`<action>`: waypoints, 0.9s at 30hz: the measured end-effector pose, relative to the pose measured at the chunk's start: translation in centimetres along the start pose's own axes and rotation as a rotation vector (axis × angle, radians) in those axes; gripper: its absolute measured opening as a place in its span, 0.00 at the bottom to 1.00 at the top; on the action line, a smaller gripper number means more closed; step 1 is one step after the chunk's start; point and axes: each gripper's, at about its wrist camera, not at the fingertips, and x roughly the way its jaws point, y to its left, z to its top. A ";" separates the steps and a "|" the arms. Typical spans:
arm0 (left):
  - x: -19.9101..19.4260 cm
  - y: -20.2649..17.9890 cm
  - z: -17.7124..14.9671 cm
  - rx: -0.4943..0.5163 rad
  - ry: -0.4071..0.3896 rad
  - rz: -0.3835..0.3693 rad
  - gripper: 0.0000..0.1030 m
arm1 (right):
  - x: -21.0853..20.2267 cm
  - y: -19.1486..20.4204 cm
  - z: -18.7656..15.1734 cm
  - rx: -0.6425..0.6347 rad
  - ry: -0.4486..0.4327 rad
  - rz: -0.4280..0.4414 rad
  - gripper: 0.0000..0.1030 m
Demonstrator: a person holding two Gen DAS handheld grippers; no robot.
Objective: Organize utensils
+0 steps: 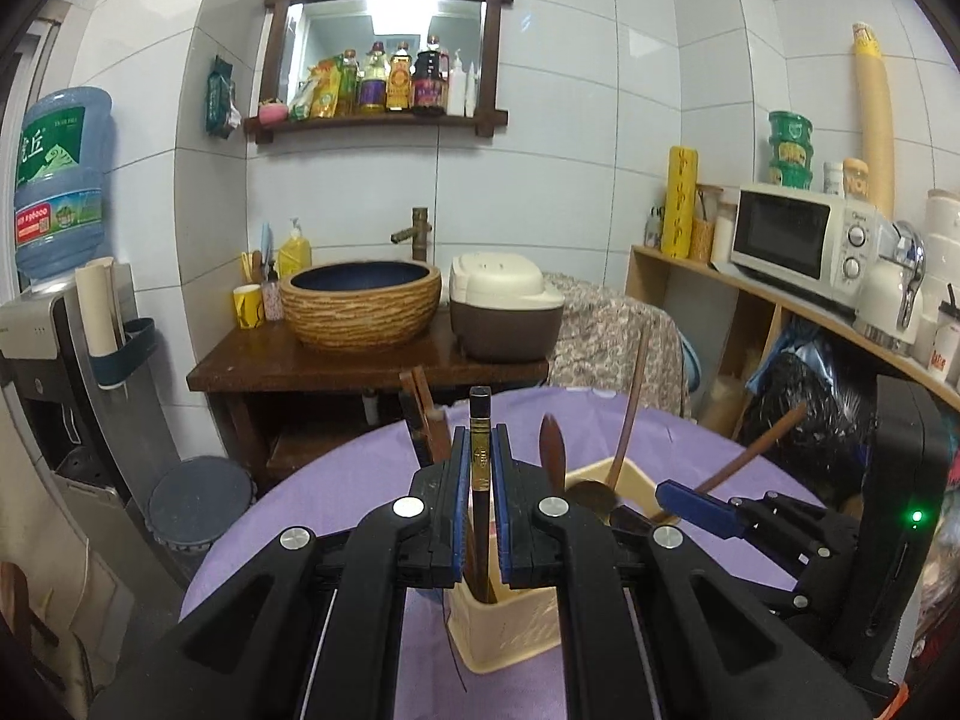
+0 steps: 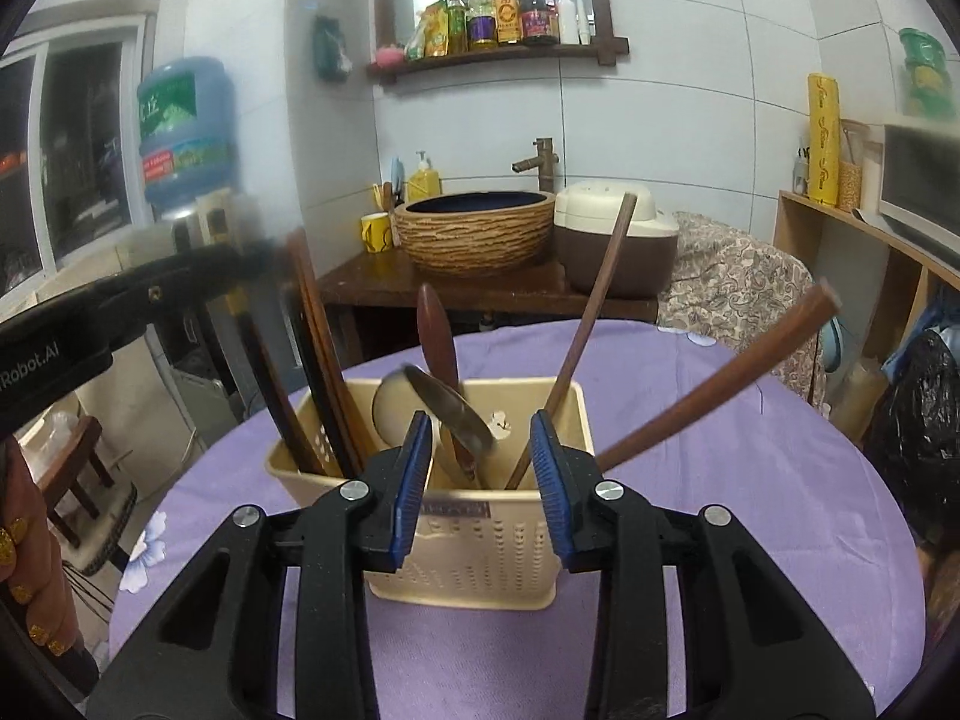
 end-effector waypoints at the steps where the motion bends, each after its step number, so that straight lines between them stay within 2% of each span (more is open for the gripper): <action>1: 0.1 0.1 -0.2 -0.002 0.004 0.003 0.08 | 0.1 0.0 -0.2 -0.004 0.003 -0.005 0.34; 6: -0.6 0.7 -0.4 -0.026 0.013 -0.027 0.10 | -1.1 0.2 -1.3 -0.012 -0.007 0.012 0.35; 7: -1.1 0.7 -0.4 -0.023 0.006 -0.029 0.17 | -1.4 0.3 -1.4 -0.016 -0.012 0.012 0.37; 8: -1.6 0.8 -0.5 -0.022 -0.001 -0.028 0.24 | -2.0 0.5 -1.7 -0.024 -0.020 0.007 0.45; 10: -3.8 1.2 -0.9 -0.036 -0.041 -0.018 0.54 | -3.3 0.6 -2.4 -0.035 -0.035 -0.016 0.59; 12: -6.3 1.8 -1.8 -0.044 -0.085 -0.018 0.63 | -5.5 0.3 -3.6 -0.034 -0.048 -0.030 0.66; 14: -9.2 2.3 -3.3 -0.034 -0.122 -0.023 0.78 | -7.7 0.1 -5.0 -0.029 -0.053 -0.053 0.87; 15: -10.2 2.4 -4.1 -0.025 -0.134 -0.019 0.90 | -8.7 0.0 -5.6 -0.030 -0.056 -0.064 0.91; 16: -11.7 2.5 -5.4 -0.013 -0.149 -0.005 0.95 | -9.8 -0.1 -6.4 -0.031 -0.062 -0.080 0.94; 19: -14.5 2.5 -8.7 0.008 -0.152 0.025 0.95 | -13.8 -0.1 -9.8 -0.019 -0.066 -0.123 0.94; 22: -17.3 1.9 -12.8 -0.018 -0.148 0.063 0.95 | -17.1 0.5 -13.7 0.018 -0.075 -0.124 0.94; 25: -20.0 0.7 -16.7 -0.055 -0.145 0.062 0.95 | -21.2 2.4 -18.8 0.040 -0.107 -0.137 0.94; 27: -21.6 -0.3 -18.6 -0.065 -0.135 0.092 0.95 | -23.3 3.7 -20.8 0.034 -0.122 -0.156 0.94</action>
